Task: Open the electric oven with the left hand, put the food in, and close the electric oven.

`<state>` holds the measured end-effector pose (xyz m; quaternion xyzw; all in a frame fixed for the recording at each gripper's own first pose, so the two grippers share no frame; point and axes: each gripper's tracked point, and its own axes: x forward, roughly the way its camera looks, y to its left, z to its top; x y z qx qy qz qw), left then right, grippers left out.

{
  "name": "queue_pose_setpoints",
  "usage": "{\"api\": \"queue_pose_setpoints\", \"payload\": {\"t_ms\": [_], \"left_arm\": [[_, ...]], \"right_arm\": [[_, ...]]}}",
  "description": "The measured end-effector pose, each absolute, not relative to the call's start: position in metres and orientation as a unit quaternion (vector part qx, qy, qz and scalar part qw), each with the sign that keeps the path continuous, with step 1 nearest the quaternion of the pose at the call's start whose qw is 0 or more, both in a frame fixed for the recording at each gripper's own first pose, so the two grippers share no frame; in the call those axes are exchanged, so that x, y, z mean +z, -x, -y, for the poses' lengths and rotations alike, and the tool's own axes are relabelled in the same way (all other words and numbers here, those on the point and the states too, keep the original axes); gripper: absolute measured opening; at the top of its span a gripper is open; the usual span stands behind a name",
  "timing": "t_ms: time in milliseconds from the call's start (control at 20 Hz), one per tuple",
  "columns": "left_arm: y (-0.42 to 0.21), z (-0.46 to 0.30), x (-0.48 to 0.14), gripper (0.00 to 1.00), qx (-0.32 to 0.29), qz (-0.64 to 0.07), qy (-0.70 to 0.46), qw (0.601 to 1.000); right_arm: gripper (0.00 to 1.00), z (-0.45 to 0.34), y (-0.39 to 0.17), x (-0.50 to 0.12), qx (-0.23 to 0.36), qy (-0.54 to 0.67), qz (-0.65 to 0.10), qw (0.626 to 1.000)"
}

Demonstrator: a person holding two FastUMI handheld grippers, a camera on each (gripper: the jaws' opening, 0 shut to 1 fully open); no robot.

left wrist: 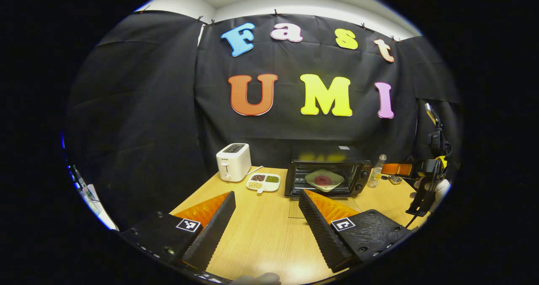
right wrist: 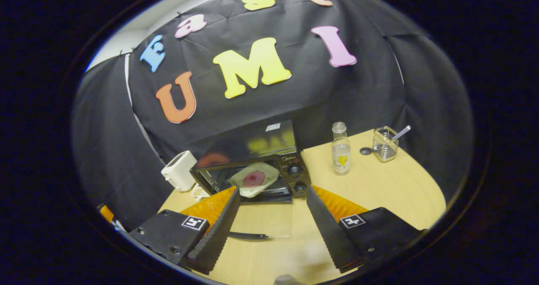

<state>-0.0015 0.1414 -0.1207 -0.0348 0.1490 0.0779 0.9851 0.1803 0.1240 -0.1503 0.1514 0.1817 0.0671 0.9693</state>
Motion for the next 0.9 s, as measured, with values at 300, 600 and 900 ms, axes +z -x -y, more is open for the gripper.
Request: {"api": "queue_pose_setpoints", "payload": {"t_ms": [300,600,900], "left_arm": [[-0.014,-0.098,-0.173,0.96,0.016,-0.186,0.032,0.982],[-0.033,-0.046,-0.225,0.96,-0.012,-0.227,0.028,0.974],[-0.052,0.004,-0.278,0.96,-0.035,-0.269,0.027,0.962]], "right_arm": [[0.95,-0.081,-0.125,-0.138,0.026,-0.080,-0.164,0.983],[0.96,-0.043,-0.095,-0.135,0.019,-0.005,-0.160,0.987],[0.96,-0.022,-0.094,-0.139,0.024,0.005,-0.178,0.984]]}}
